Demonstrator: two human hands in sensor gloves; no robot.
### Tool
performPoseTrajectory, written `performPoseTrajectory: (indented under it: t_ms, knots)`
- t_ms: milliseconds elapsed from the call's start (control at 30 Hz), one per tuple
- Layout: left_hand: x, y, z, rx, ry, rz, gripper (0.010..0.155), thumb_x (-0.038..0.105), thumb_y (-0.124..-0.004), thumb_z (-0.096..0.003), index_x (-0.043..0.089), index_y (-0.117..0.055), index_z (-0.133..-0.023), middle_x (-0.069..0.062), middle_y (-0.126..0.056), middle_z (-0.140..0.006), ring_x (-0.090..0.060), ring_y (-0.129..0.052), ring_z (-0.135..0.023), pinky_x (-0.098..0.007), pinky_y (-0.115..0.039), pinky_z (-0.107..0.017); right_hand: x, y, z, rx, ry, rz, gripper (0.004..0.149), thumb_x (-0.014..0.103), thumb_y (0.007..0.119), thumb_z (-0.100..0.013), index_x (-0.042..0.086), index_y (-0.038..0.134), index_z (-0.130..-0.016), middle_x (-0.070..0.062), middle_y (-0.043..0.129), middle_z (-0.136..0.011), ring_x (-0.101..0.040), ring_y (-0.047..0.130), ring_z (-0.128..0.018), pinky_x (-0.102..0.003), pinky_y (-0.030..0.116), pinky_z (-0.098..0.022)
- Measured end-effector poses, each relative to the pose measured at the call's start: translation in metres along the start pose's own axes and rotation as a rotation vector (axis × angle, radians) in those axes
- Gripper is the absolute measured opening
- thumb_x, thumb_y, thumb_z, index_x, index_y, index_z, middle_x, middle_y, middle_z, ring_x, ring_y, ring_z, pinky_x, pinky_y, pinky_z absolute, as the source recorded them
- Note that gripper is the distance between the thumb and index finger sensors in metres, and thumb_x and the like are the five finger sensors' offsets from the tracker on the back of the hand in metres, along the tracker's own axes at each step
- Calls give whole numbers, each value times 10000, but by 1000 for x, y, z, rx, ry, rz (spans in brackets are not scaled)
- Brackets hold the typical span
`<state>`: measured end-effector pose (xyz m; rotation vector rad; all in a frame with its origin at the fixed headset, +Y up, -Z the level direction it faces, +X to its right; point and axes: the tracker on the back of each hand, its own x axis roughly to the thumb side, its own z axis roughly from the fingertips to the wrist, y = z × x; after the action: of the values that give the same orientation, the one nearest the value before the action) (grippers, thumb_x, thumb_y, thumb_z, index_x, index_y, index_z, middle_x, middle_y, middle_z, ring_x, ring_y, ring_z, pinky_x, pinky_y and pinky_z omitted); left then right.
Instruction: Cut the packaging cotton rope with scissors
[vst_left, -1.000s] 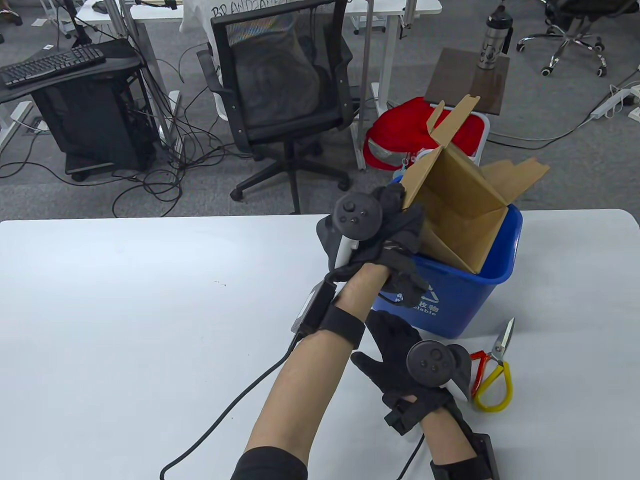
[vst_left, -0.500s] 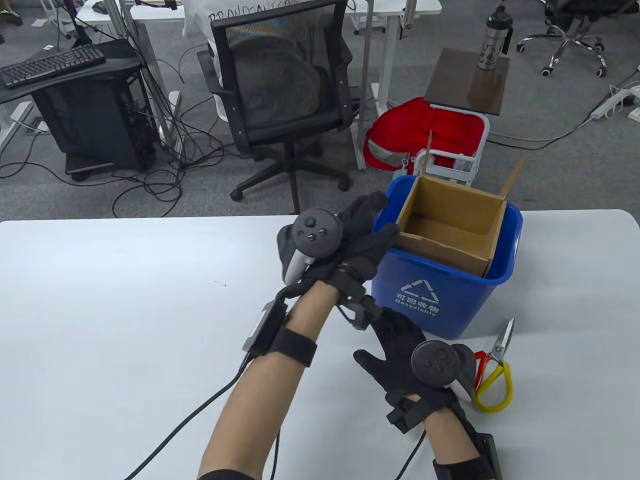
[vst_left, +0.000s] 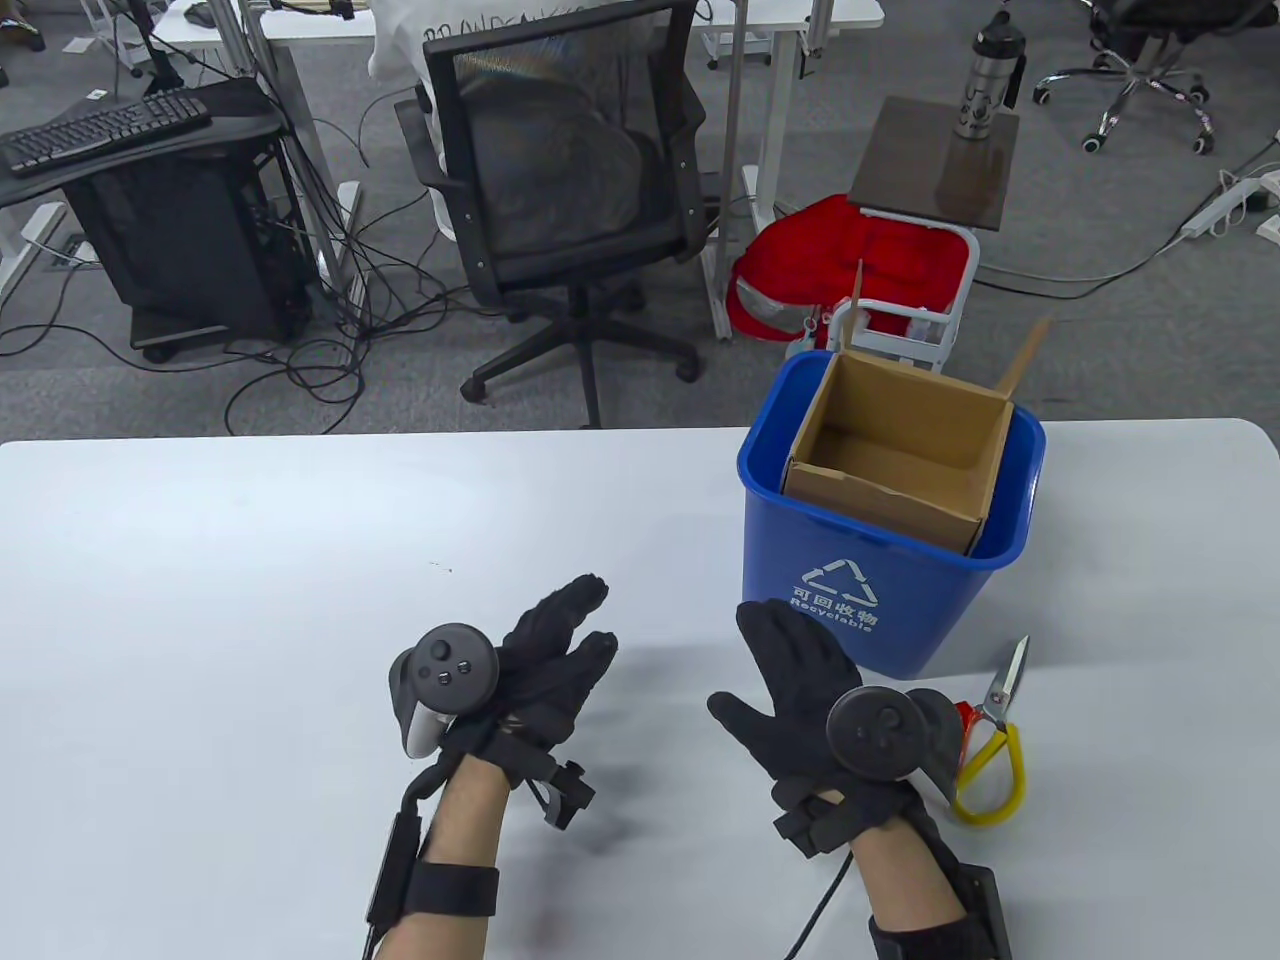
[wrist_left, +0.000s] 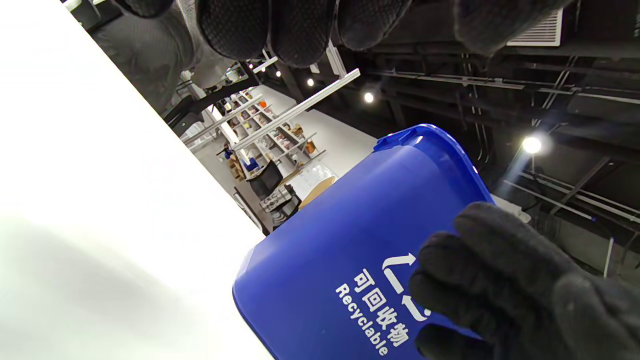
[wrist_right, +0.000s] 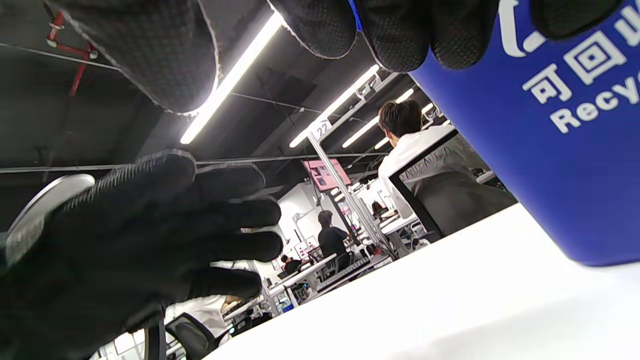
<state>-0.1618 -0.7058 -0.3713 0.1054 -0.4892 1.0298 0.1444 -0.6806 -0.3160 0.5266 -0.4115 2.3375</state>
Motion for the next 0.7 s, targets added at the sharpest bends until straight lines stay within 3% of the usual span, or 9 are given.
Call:
performPoseTrajectory:
  t_ms: [67,133,200,500,700]
  knots:
    - [3,1,-1,-49,22,20,677,483,-675,-613,124,-474,-1150,-275,-511,-1127,-593,-544,-988,-773,-457,-648,0,-3,0,-7,5,-1,807,520,820,-481,85,561,-1109,-321,569,-1122,-596,576,-950,-812,523,-596]
    - [10,-2,1,1,-25,36,675,480,-688,-602,119,-504,-1142,-276,-541,-1119,-584,-583,-979,-771,-480,-644,0,-4,1,-23,7,-10,804,518,819,-481,82,564,-1107,-321,571,-1121,-598,580,-946,-812,526,-594]
    - [12,-3,2,-43,-25,24,673,483,-676,-608,122,-491,-1145,-274,-533,-1121,-580,-578,-982,-767,-478,-647,0,-4,1,-23,4,-6,799,516,816,-484,81,564,-1106,-322,573,-1118,-597,587,-943,-810,531,-592]
    - [13,9,10,8,-26,46,670,481,-676,-606,119,-501,-1142,-276,-541,-1117,-581,-584,-979,-766,-482,-645,9,7,1,-16,-44,30,785,515,798,-491,78,569,-1102,-319,589,-1110,-591,603,-934,-808,538,-587]
    - [7,15,11,36,-11,69,671,481,-674,-608,117,-499,-1143,-277,-537,-1118,-583,-583,-978,-767,-480,-645,8,-1,1,-53,-47,14,779,512,791,-496,79,565,-1103,-319,587,-1110,-592,602,-934,-811,531,-589]
